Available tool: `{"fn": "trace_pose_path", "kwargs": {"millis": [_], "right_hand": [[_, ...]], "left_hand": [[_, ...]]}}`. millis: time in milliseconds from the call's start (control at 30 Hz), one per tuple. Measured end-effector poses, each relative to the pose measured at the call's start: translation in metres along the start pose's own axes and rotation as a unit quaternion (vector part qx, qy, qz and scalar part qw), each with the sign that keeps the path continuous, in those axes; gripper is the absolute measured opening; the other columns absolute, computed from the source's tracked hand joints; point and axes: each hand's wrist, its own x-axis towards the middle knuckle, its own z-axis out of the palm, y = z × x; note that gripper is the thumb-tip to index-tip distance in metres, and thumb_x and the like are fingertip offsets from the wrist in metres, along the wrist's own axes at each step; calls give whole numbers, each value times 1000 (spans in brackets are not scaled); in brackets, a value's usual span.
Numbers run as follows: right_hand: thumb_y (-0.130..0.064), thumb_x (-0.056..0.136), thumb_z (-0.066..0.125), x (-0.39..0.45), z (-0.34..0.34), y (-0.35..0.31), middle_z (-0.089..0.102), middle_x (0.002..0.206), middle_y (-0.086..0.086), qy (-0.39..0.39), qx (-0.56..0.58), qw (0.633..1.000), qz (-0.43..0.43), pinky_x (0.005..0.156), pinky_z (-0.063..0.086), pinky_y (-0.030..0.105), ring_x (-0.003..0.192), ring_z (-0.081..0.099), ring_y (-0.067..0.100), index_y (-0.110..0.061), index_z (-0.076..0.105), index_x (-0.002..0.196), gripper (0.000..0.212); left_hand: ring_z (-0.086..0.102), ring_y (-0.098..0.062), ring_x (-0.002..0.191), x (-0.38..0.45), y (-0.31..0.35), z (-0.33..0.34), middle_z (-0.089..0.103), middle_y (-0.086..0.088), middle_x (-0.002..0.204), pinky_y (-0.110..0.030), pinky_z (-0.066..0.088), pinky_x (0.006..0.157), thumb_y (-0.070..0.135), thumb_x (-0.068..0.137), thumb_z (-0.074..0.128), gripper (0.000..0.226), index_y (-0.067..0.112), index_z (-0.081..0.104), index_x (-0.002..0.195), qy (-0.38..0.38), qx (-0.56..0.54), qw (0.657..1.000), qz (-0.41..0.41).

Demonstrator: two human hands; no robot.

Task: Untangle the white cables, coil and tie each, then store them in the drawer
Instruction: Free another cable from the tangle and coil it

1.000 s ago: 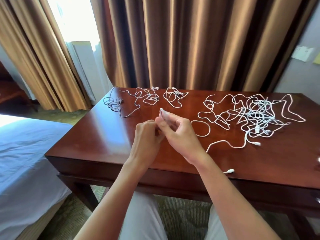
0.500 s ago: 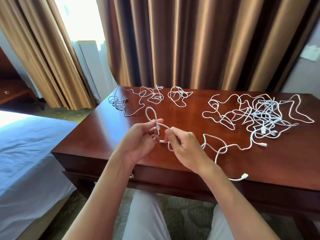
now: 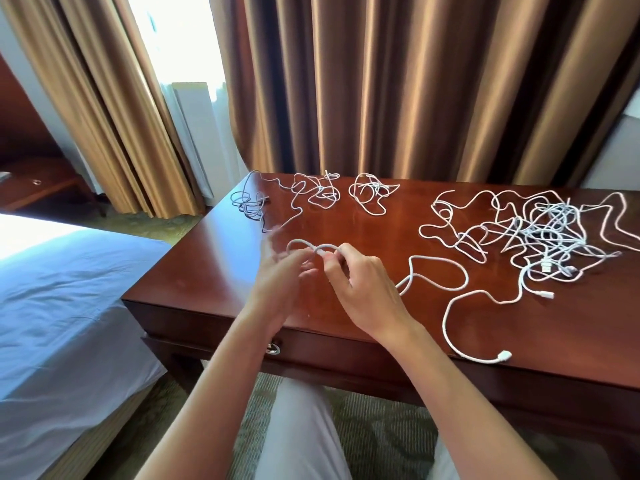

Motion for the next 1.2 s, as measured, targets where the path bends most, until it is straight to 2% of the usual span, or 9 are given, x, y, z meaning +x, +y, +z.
{"fn": "trace_pose_path", "kwargs": {"millis": [33,100,167,367,500,667,833,1000,1200], "right_hand": [[-46,104,41,2,0,0,52,61,-8,-19,-2,1000,12,58,37,36,60,49,21,-20,52,82,36],[-49,104,39,6,-2,1,55,64,-7,-55,-20,998,23,60,39,37,64,53,23,-23,52,84,35],[-51,104,36,9,-7,2,63,72,-1,-80,-40,996,23,64,48,43,73,62,29,-23,54,88,37],[-49,105,40,14,-14,-1,58,68,-11,-94,-39,995,10,64,47,40,75,64,28,-29,56,90,30],[-49,103,46,15,-17,2,59,68,-11,-111,-43,993,12,62,43,37,69,58,20,-28,58,84,30],[-44,98,61,19,-20,1,56,62,-12,-131,-26,991,-23,58,44,32,58,52,8,-19,64,79,31],[-44,93,68,13,-13,-10,62,62,-7,-26,116,993,-10,55,43,18,56,59,4,-16,58,90,31],[-60,95,50,-2,-2,-10,64,71,-6,-102,126,986,32,65,48,35,65,61,13,-19,62,91,42],[-60,90,58,-16,3,-16,40,57,-9,-18,201,978,56,50,28,29,53,32,4,0,61,76,61]], "left_hand": [[62,5,90,0,-5,-5,57,1,113,-14,47,88,3,93,59,43,33,56,123,43,153,980,121],[53,6,113,2,-14,-16,52,7,129,-15,29,105,13,96,52,42,36,58,130,40,423,834,351],[60,-10,107,8,-18,-24,66,7,113,-34,34,108,14,99,42,36,26,66,122,-73,490,781,380],[66,-38,92,2,-2,-19,72,-20,95,-48,52,88,19,96,39,36,6,71,109,-188,303,915,190],[65,-8,81,6,2,-26,76,-7,90,-35,54,82,20,97,54,26,6,75,104,-215,351,892,187],[53,-8,66,10,3,-35,67,-2,72,-40,52,67,29,84,69,16,19,80,86,-190,435,855,209],[60,-11,63,-6,12,-24,70,-2,69,-23,50,62,-5,90,66,26,16,79,85,-185,216,945,163],[69,-27,80,-11,3,-21,75,-14,84,-38,58,79,-1,80,74,11,7,75,87,-121,58,981,137],[74,-22,83,-21,0,-21,75,-14,83,-28,60,79,-6,77,71,15,-1,68,91,-145,-99,983,54]]}}
